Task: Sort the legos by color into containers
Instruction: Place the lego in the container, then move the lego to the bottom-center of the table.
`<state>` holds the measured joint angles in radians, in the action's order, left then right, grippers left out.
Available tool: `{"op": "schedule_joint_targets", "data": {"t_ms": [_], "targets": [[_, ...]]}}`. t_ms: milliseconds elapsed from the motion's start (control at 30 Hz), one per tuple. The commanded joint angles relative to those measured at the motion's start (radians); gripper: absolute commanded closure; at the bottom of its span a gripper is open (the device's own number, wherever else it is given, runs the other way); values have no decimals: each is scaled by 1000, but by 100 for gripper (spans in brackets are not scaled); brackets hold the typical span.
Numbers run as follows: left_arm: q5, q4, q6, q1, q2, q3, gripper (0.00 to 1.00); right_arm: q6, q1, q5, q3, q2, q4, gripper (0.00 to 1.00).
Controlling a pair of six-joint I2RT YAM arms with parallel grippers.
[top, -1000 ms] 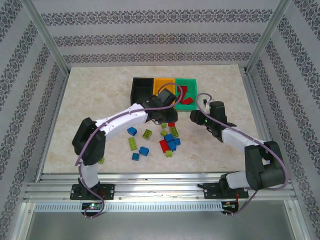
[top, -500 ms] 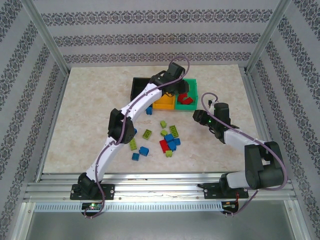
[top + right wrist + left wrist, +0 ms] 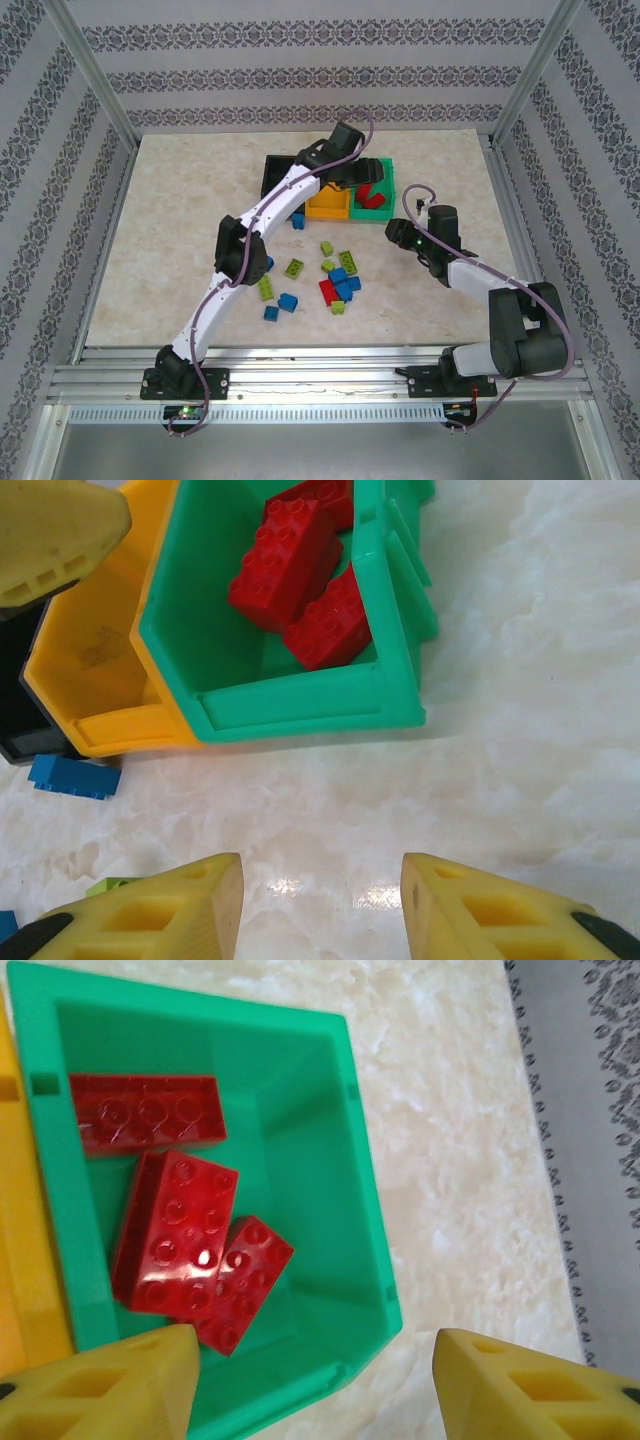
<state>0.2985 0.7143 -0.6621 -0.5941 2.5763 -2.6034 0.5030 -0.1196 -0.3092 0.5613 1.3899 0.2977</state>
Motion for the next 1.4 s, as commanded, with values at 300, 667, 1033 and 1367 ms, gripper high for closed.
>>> {"op": "schedule_joint_targets", "data": {"t_ms": [300,667,1033,1367], "targets": [[107,-605,-44,0,-597,1006,35,21,9,-46,-1,25,42,54],[85,-565,-128,-37,-892,1456,36,32,9,-63,-1,34,54,54],[-79,-359,-202,-166,-1046,1666,39,26,8,-59,2,32,46,54],[-154,-153,-226,-246,-933,1573,40,26,8,-60,1,29,46,54]]}}
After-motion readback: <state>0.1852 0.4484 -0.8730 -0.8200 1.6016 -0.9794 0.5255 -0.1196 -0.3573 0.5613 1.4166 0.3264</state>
